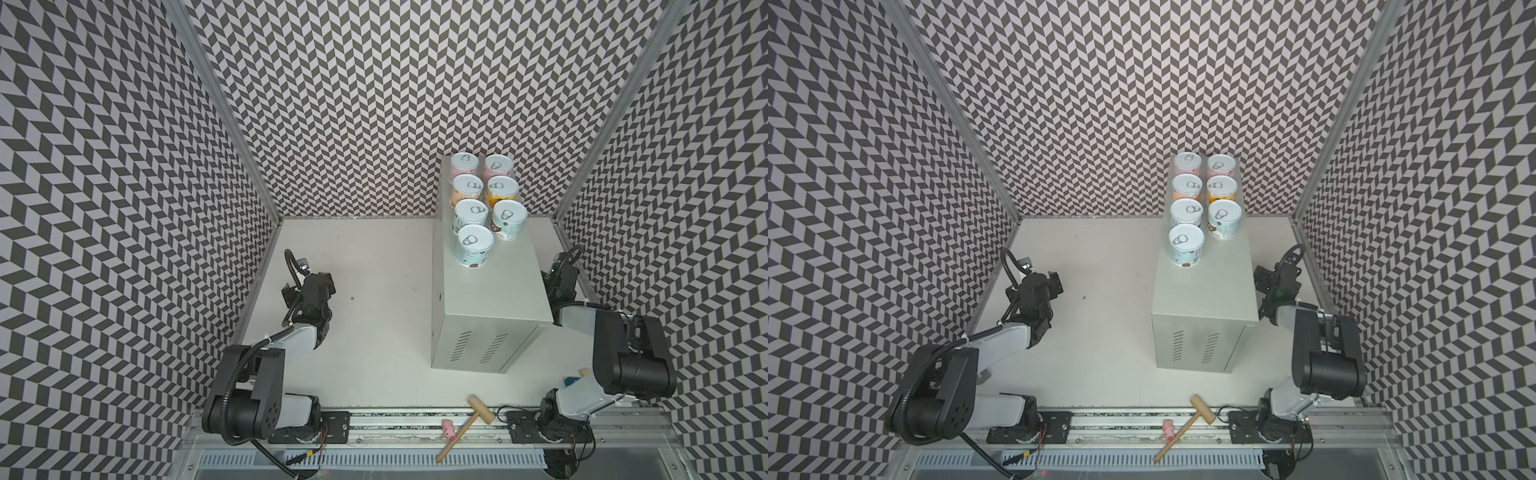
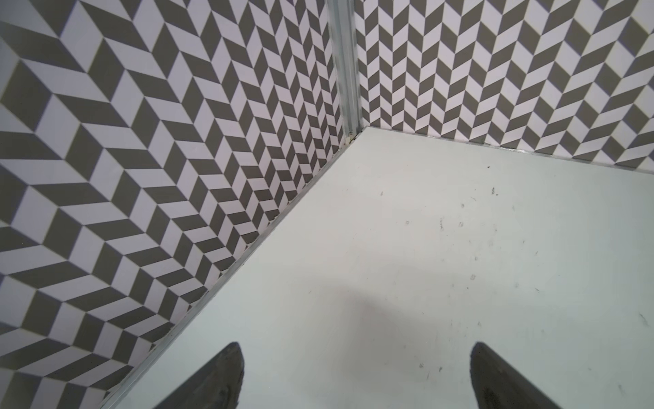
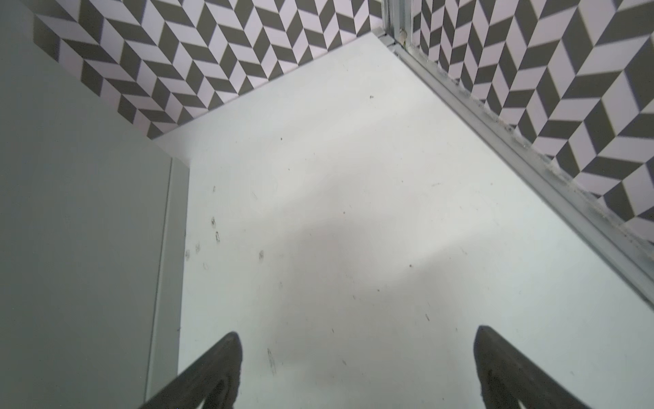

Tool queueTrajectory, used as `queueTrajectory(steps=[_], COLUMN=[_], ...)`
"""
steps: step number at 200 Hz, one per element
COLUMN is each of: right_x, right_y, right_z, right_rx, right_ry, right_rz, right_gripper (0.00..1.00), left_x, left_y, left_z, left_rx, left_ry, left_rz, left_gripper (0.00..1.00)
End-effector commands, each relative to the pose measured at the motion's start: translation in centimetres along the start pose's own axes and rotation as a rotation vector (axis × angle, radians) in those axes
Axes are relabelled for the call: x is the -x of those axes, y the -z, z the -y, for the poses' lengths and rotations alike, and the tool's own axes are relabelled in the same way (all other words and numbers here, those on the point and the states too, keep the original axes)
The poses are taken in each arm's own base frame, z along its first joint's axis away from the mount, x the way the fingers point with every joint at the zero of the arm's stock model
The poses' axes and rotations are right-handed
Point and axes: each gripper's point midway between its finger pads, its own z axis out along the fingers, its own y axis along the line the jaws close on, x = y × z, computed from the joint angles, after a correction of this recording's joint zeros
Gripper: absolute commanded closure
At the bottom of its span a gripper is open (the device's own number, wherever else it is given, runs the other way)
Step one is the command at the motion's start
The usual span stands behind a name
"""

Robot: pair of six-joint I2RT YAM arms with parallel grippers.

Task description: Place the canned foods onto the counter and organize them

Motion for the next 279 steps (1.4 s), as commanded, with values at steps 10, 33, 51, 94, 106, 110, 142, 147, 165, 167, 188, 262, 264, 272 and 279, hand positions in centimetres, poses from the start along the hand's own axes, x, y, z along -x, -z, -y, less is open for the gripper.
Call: queueTrajectory(steps=[10,33,51,94,106,110,142,147,165,167,188,262,264,272,279], right_x=[3.6,3.7,3.8,4.2,4.1,4.0,3.7,3.4,1.7,2.1,1.4,2.2,2.2,2.2,2.1], right_y=[-0.2,0.4,1.3,5.4,7.1,7.6,8.6,9.0,9.8,10.2,8.3,9.1,9.2,9.1,9.0], right_z=[-2.7,-3.9,-4.8,-5.6,-5.9,-6.0,-6.2,-6.4,-6.5,-6.5,-6.3,-6.3,-6.3,-6.4,-6.4], right_rx=[0.1,0.135,0.142,0.223,0.264,0.275,0.3,0.303,0.322,0.325,0.266,0.236,0.236,0.237,0.234], right_ry=[0.01,0.049,0.09,0.121,0.138,0.139,0.161,0.177,0.194,0.187,0.202,0.186,0.185,0.188,0.191], right_rz=[0.156,0.185,0.218,0.364,0.42,0.435,0.471,0.482,0.542,0.572,0.455,0.548,0.55,0.545,0.536], right_gripper=[0.01,0.01,0.01,0.01,0.01,0.01,0.01,0.01,0.01,0.01,0.01,0.01,0.01,0.01,0.01], left_x=[1.1,1.0,1.7,1.8,1.3,1.1,1.2,1.4,1.1,1.2,1.4,1.2,1.2,1.3,1.2], left_y=[-0.8,-2.1,-1.0,2.0,1.8,2.0,2.1,2.3,2.1,2.1,2.4,2.2,2.2,2.2,2.2], left_z=[2.2,2.6,2.7,2.6,3.0,3.1,3.0,2.9,3.0,3.0,2.9,3.1,3.1,3.0,3.0], left_rx=[-0.12,-0.087,-0.131,-0.243,-0.308,-0.322,-0.327,-0.327,-0.326,-0.327,-0.327,-0.327,-0.327,-0.326,-0.327], left_ry=[0.074,0.027,0.021,0.029,0.029,0.026,0.026,0.027,0.024,0.025,0.025,0.021,0.021,0.023,0.022], left_rz=[0.103,0.072,0.133,0.284,0.275,0.287,0.298,0.321,0.296,0.294,0.322,0.309,0.308,0.31,0.308], left_gripper=[0.0,0.0,0.0,0.0,0.0,0.0,0.0,0.0,0.0,0.0,0.0,0.0,0.0,0.0,0.0])
